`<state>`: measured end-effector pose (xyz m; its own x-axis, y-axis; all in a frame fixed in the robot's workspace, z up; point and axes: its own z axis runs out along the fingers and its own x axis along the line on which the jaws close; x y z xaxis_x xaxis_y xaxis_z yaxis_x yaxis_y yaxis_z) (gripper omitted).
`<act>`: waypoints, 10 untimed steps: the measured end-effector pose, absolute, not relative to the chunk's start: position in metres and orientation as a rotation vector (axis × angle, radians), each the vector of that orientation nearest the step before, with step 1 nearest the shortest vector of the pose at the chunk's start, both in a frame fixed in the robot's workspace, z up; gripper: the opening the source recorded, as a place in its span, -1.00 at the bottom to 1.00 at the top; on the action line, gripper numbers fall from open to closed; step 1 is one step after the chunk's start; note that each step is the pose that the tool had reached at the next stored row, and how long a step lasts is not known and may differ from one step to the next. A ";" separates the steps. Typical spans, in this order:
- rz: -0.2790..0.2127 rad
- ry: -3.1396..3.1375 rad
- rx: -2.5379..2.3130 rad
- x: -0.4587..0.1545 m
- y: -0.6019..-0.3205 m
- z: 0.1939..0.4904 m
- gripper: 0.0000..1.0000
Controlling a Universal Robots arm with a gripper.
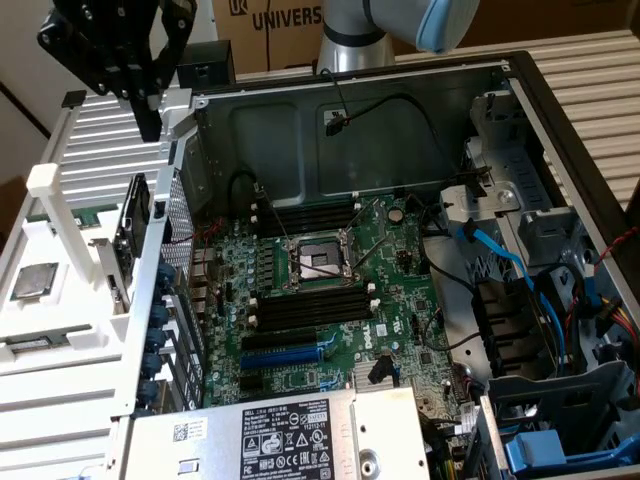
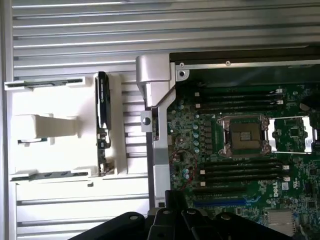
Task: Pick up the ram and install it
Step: 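Reach for the ram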
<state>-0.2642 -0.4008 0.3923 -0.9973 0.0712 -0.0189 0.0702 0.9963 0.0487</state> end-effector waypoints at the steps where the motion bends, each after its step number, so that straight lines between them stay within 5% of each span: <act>1: 0.075 3.118 0.110 -0.269 -0.401 0.392 -0.80; 10: 0.075 3.118 0.110 -0.315 -0.401 0.392 -0.80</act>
<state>-0.3145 -0.4014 0.3923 -0.9973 0.0712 -0.0189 0.0702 0.9963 0.0487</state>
